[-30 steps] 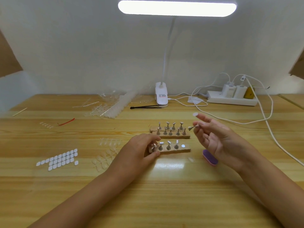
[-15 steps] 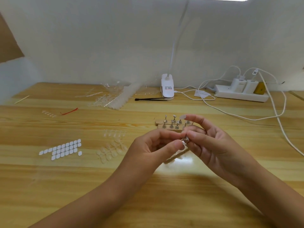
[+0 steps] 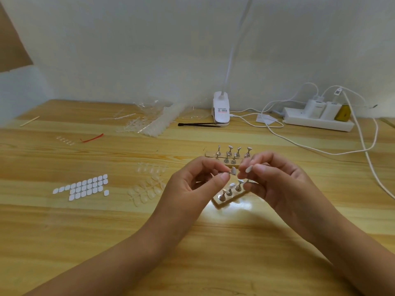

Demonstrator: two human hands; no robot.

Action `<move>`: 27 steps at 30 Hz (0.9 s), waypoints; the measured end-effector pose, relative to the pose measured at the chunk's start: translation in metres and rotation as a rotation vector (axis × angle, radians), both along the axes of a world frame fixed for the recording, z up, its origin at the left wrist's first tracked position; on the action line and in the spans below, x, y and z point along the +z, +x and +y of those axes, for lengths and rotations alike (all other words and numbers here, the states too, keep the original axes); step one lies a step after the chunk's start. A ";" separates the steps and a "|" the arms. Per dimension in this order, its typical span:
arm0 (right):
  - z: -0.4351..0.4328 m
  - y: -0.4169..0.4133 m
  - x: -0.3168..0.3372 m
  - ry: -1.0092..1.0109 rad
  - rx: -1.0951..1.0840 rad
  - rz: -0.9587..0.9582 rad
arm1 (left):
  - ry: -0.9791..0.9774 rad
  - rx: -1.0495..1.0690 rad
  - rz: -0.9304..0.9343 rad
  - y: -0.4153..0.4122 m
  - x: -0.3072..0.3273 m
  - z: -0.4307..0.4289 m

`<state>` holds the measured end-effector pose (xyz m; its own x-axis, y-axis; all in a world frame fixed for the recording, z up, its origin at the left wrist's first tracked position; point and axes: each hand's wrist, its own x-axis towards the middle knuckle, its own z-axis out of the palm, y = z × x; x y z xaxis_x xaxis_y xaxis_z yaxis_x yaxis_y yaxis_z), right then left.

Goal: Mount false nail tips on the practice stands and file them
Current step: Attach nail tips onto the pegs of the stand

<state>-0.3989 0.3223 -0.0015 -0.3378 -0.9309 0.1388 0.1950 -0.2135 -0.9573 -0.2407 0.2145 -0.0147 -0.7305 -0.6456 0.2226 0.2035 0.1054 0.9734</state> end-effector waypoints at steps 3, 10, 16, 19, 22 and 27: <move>0.000 0.003 0.000 -0.001 0.006 0.008 | 0.017 -0.011 0.011 0.000 0.000 0.001; 0.001 0.008 0.001 -0.013 0.023 0.003 | 0.014 -0.042 -0.008 -0.001 -0.003 0.002; -0.001 0.008 -0.001 -0.008 -0.003 0.024 | 0.004 -0.045 0.001 -0.001 -0.004 0.000; -0.001 0.008 -0.003 -0.009 -0.001 0.020 | -0.018 -0.049 -0.006 -0.001 -0.006 0.000; -0.001 0.007 -0.004 -0.019 0.009 0.021 | -0.032 -0.058 -0.009 -0.001 -0.005 0.000; -0.001 0.006 -0.006 -0.028 0.021 0.037 | -0.042 -0.062 -0.009 -0.001 -0.006 0.000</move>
<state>-0.3928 0.3208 -0.0073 -0.3119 -0.9334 0.1773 0.1640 -0.2367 -0.9576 -0.2417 0.2149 -0.0208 -0.7712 -0.5891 0.2412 0.2017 0.1332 0.9703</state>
